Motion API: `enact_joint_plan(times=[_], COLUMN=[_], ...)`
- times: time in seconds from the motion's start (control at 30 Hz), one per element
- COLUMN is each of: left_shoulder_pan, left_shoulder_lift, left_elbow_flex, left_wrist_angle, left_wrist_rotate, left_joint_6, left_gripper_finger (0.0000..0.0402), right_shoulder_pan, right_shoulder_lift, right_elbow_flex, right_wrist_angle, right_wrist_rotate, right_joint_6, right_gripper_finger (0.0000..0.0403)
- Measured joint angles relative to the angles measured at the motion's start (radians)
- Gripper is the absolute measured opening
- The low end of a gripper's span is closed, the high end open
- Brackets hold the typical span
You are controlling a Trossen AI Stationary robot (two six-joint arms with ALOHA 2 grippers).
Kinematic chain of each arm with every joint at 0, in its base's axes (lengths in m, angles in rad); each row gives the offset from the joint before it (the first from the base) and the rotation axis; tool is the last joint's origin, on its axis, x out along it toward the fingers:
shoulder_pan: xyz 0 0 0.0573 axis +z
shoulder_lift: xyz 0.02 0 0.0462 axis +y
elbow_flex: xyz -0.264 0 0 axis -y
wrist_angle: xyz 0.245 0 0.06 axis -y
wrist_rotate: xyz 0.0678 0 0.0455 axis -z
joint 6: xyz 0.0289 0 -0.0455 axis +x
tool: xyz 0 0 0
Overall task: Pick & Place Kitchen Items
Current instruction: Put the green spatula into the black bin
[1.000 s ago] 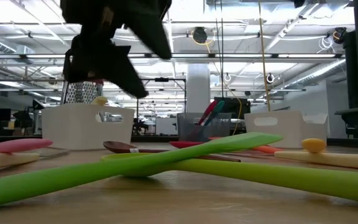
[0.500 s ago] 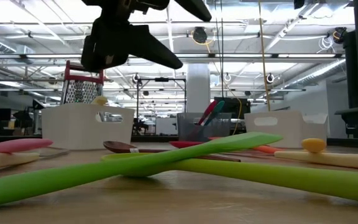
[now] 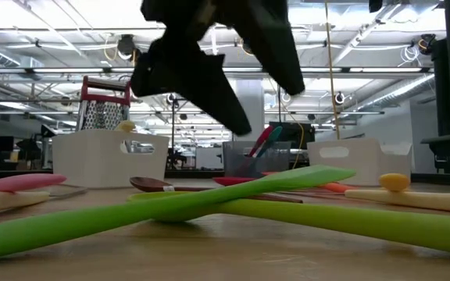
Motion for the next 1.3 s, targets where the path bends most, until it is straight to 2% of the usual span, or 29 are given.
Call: enact_joint_plan(times=[0.17, 0.67, 0.93, 1.3], left_shoulder_pan=[0.0, 0.008, -0.004, -0.011], left_shoulder_lift=[0.02, 0.058, 0.076, 0.08], left_elbow_flex=[0.078, 0.074, 0.072, 0.072], left_wrist_angle=[-0.07, -0.082, -0.076, -0.125], left_wrist_rotate=[-0.019, -0.034, 0.014, -0.013], left_joint_6=[0.005, -0.119, -0.022, 0.003], left_gripper_finger=[0.0227, 0.0227, 0.0227, 0.0228], right_shoulder_pan=[0.0, 0.0, 0.0, 0.0], right_shoulder_lift=[0.004, 0.004, 0.004, 0.004], right_elbow_flex=[0.0, 0.0, 0.0, 0.0], right_wrist_angle=[-0.006, -0.049, -0.047, -0.047], right_wrist_rotate=[-0.001, -0.002, -0.002, -0.002], right_joint_6=[0.0, 0.0, 0.0, 0.0], right_gripper_finger=[0.0004, 0.0004, 0.0004, 0.0004])
